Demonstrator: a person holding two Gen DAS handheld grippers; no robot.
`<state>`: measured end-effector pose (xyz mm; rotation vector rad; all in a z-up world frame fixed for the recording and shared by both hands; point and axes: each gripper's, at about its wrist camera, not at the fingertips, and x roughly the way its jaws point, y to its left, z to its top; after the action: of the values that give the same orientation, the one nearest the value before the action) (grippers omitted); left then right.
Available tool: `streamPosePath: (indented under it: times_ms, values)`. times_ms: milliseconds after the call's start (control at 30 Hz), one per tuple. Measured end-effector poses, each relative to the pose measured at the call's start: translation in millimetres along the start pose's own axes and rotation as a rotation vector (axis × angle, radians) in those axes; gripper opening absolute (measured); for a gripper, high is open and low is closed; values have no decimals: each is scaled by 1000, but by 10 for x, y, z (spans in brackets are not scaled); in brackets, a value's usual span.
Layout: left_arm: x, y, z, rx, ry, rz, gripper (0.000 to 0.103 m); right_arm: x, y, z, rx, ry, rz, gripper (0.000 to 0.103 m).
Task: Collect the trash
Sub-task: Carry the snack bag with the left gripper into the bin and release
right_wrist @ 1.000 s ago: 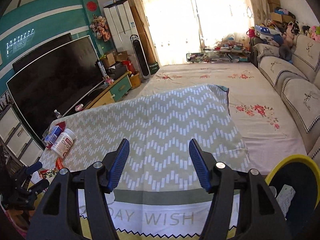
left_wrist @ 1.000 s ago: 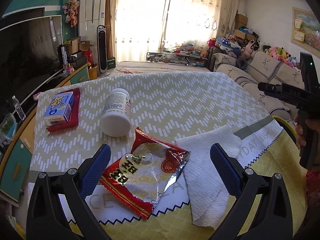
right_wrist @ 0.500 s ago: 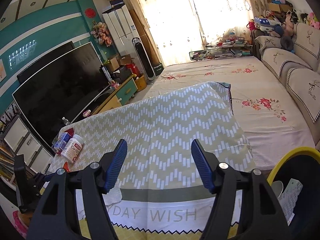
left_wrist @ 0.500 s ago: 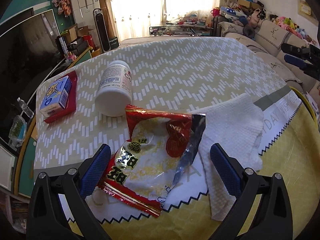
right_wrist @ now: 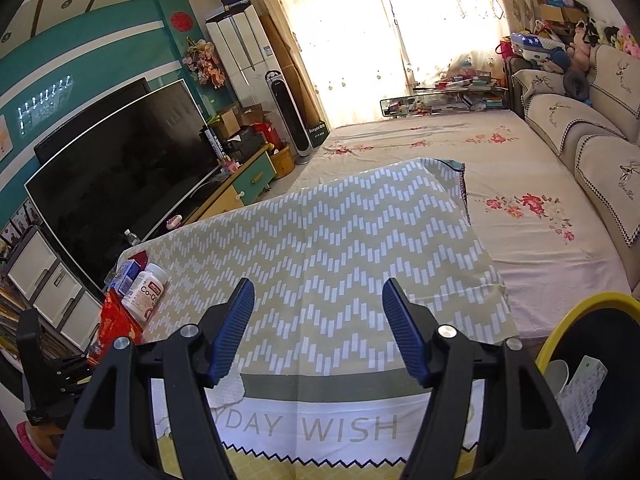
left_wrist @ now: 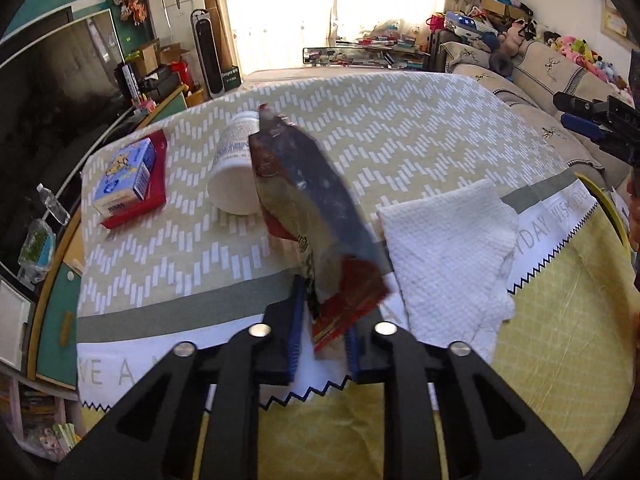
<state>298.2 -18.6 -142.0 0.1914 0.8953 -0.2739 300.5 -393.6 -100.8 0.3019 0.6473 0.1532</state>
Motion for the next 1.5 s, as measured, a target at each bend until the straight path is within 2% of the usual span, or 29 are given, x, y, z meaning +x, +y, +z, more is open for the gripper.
streamPosePath:
  times_ms: [167, 500, 767, 900, 1033, 1300, 1367, 1500]
  values:
    - [-153, -74, 2, 22, -47, 24, 4, 26, 15, -9, -7, 6, -7, 63]
    - [-542, -313, 116, 57, -117, 26, 2, -26, 14, 4, -15, -18, -29, 63]
    - [-732, -831, 257, 93, -140, -49, 2, -279, -104, 115, 1, -95, -91, 63]
    - [-769, -1190, 372, 142, -140, -115, 2, -711, -284, 132, 19, -153, -107, 63]
    - [-700, -1684, 521, 228, -125, -191, 2, -1233, -637, -23, 14, -200, -235, 64]
    - [-406, -3029, 745, 442, -84, -363, 2, -1985, -1633, -639, 123, -179, -566, 65]
    - [-344, -3380, 773, 495, -60, -394, 2, -2119, -1880, -782, 158, -168, -621, 65]
    - [-158, -4056, 807, 588, 13, -450, 3, -2400, -2271, -952, 230, -184, -670, 66]
